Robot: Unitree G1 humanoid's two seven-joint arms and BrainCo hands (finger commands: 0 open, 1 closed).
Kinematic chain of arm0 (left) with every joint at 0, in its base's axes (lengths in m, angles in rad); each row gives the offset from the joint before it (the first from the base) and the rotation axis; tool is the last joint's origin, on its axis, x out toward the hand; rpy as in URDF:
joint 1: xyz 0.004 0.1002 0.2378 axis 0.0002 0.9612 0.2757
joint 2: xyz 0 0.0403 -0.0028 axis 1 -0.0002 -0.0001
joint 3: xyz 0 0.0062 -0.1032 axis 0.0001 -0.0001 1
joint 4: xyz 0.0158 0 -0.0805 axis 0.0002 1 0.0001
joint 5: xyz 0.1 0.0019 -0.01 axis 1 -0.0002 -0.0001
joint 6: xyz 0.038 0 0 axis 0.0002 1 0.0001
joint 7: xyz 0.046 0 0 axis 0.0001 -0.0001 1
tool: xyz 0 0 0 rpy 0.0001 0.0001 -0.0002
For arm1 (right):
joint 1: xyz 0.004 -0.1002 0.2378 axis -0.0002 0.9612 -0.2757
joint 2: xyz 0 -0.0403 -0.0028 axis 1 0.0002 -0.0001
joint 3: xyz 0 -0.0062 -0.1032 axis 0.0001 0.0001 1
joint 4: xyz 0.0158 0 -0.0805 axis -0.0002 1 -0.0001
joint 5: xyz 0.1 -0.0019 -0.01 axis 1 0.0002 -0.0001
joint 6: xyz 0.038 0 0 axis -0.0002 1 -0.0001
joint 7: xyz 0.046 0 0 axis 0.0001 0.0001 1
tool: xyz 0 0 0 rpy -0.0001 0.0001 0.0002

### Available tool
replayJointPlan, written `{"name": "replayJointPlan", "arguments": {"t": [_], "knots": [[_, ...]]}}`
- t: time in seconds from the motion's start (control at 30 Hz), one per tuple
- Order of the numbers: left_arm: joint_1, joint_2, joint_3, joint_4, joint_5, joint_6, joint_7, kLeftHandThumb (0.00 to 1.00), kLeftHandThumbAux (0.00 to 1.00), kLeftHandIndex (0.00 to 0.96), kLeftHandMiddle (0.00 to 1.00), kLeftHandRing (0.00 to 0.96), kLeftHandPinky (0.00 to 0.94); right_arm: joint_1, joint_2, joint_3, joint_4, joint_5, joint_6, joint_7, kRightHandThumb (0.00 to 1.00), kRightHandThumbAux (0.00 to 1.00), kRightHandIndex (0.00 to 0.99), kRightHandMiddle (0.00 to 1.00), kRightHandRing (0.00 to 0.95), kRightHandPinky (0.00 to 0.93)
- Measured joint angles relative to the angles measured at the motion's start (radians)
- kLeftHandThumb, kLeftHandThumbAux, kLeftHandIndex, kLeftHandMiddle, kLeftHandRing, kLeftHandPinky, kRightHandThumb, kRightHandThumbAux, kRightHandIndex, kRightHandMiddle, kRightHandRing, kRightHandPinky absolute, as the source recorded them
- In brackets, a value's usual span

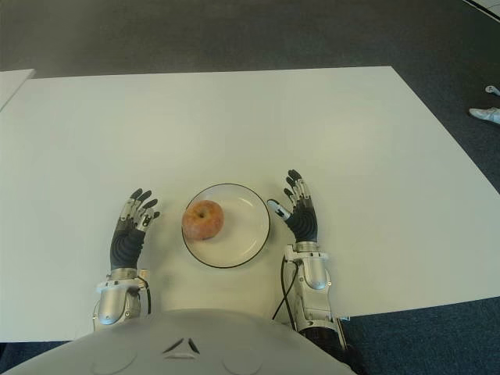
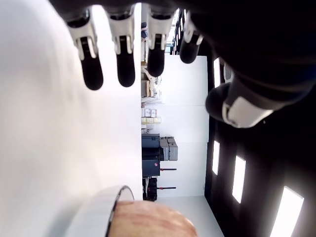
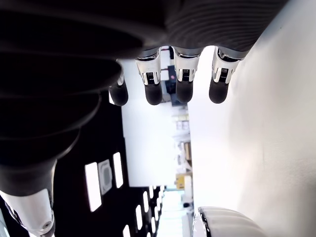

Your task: Put the apples into the plate.

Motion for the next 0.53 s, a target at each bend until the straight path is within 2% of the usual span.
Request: {"name": "replayJointPlan", "arguments": {"t": [0.4,0.53], "knots": [[0.000,-0.004,0.000,0.000,0.001,0.000,0.000,0.122,0.512,0.103,0.137,0.187,0.250,0.003,-0.008,0.001,-0.002,-0.008,0.000,0.000,0.113,0.658,0.043,0.011,0.000,0.000],[0.000,-0.004,0.000,0.000,0.003,-0.001,0.000,0.119,0.511,0.100,0.130,0.170,0.203,0.008,-0.008,0.003,-0.007,-0.008,0.000,0.000,0.115,0.665,0.042,0.010,0.000,0.000]]}}
